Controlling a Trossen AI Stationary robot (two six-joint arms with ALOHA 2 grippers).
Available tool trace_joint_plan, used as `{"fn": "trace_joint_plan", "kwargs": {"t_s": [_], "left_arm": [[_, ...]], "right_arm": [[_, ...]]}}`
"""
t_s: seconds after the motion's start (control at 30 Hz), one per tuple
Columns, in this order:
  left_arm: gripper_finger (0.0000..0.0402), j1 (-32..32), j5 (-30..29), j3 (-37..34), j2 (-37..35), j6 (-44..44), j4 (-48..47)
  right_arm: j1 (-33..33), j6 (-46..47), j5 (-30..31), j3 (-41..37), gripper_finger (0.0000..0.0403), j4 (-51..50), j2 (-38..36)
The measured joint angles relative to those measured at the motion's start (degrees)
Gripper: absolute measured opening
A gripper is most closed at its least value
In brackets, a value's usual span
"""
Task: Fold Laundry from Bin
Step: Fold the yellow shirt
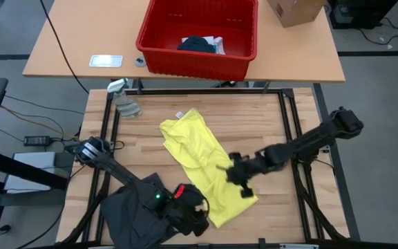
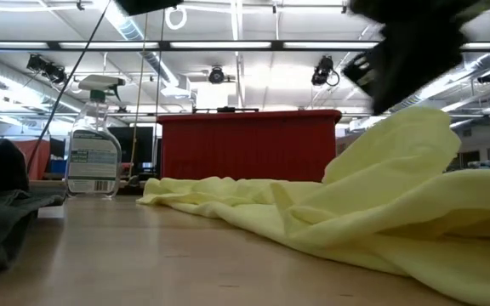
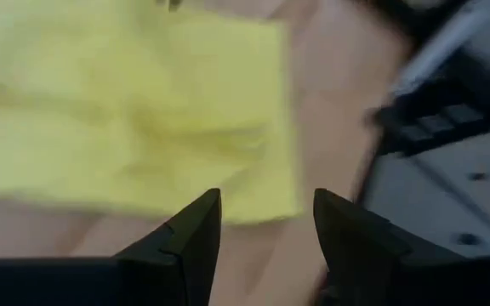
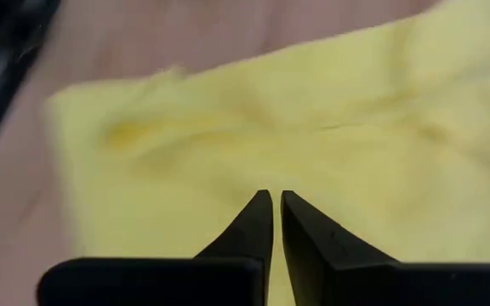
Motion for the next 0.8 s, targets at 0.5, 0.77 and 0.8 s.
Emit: {"fn": "trace_joint_plan", "kwargs": {"t_s": [0.5,0.77,0.8], "left_arm": [[0.0192,7.4,13.4,-0.1,14.7,28.1,36.5],[0.0192,9.3,13.8,-0.1,15.8,15.4,19.1],[0.0191,9.3,13.8,-0.1,15.1,14.3,16.5]], "right_arm": [[15.3,13.0,3.7,-0.1,0.0081,-4.4,2.6],[18.1,16.9,7.8,-0.1,0.0071,-5.8,2.6],[18.2,17.6,8.6,-0.5,0.0071,-6.0,2.6]]}}
